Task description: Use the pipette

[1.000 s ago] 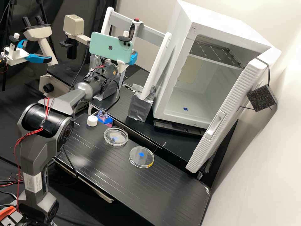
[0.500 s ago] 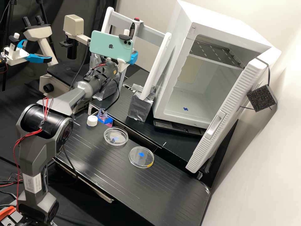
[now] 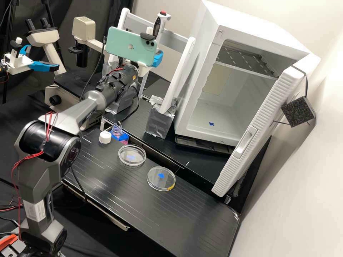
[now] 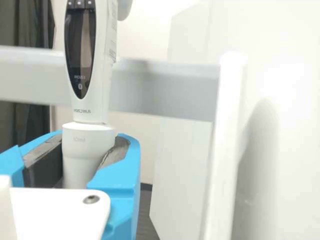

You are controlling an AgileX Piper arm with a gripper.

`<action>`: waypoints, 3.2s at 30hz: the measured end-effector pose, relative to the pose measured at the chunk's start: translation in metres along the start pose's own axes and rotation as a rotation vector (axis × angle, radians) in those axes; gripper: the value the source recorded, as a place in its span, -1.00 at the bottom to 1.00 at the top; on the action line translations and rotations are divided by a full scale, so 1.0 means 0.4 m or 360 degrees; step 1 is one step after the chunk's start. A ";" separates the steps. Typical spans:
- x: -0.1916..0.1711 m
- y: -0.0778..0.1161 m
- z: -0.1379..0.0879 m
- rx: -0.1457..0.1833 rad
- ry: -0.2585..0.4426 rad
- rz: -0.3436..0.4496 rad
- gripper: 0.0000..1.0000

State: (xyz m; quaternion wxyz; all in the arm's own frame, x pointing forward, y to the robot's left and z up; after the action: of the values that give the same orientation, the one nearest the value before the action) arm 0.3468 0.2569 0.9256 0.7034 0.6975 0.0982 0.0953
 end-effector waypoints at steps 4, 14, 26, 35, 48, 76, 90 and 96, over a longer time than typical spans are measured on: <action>-0.026 0.016 0.004 0.0025 0.0023 0.0029 -1.00; -0.158 -0.001 0.017 0.0066 0.0131 0.0127 -1.00; -0.266 -0.100 0.055 0.0074 0.0135 0.0143 -1.00; -0.289 -0.153 0.090 0.0047 0.0095 0.0075 -1.00; -0.277 -0.192 0.113 0.0100 0.0062 0.0101 -1.00; -0.353 -0.324 0.174 -0.0054 0.0113 0.0177 -1.00; -0.334 -0.390 0.216 -0.0124 -0.0015 0.0049 -1.00; -0.335 -0.390 0.219 -0.0117 -0.0031 0.0052 -1.00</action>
State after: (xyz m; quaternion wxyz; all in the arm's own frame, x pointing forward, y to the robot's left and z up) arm 0.2413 0.1349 0.7710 0.7279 0.6735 0.0763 0.1036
